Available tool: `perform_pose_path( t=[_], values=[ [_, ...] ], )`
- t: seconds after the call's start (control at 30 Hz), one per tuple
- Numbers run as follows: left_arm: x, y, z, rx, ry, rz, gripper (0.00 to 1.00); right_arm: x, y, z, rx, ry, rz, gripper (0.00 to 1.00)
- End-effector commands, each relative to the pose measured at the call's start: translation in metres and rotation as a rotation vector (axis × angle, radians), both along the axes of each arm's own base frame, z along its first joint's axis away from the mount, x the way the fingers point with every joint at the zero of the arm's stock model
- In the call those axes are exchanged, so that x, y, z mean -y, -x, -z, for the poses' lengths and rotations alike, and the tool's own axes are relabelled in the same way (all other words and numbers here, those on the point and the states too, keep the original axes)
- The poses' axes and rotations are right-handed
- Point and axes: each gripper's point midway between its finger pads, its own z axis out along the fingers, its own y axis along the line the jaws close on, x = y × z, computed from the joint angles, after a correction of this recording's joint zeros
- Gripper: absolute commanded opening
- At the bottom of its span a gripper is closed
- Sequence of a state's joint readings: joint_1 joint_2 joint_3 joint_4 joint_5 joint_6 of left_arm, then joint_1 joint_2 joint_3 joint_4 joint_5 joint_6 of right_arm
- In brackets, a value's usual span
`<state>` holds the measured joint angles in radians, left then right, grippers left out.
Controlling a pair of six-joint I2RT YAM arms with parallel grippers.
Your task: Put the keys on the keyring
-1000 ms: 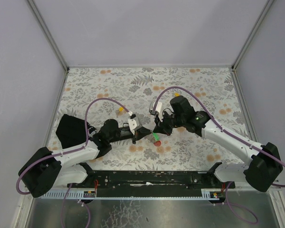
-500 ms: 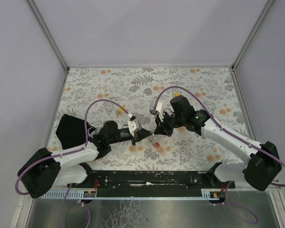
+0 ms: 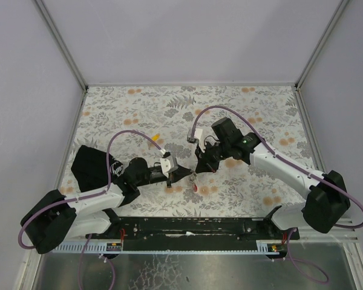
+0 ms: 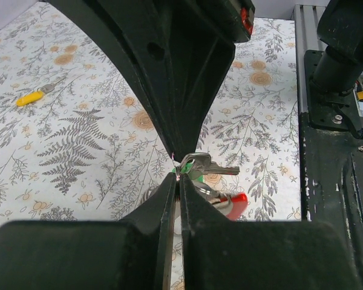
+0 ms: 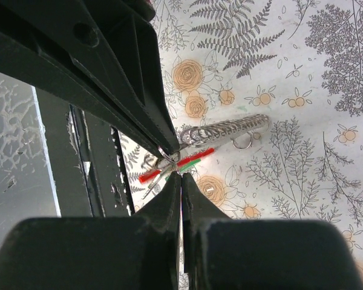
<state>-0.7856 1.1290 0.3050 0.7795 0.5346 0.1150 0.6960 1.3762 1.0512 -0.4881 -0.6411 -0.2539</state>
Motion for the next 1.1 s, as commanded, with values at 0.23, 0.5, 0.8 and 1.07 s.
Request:
perform_pose_path(
  t=[0.23, 0.5, 0.8, 1.07],
  values=[
    [0.002, 0.005, -0.025, 0.119, 0.063, 0.024, 0.00, 0.015, -0.019, -0.001, 0.038, 0.079, 0.071, 0.00],
    [-0.004, -0.001, -0.026, 0.148, 0.048, -0.025, 0.00, 0.019, -0.023, -0.015, 0.132, 0.052, 0.076, 0.00],
    [-0.007, -0.004, -0.030, 0.177, 0.045, -0.047, 0.00, 0.018, -0.023, -0.020, 0.147, 0.033, 0.073, 0.00],
    [-0.014, -0.014, -0.030, 0.163, 0.047, -0.122, 0.25, 0.017, -0.031, -0.028, 0.179, 0.030, 0.093, 0.00]
  ],
)
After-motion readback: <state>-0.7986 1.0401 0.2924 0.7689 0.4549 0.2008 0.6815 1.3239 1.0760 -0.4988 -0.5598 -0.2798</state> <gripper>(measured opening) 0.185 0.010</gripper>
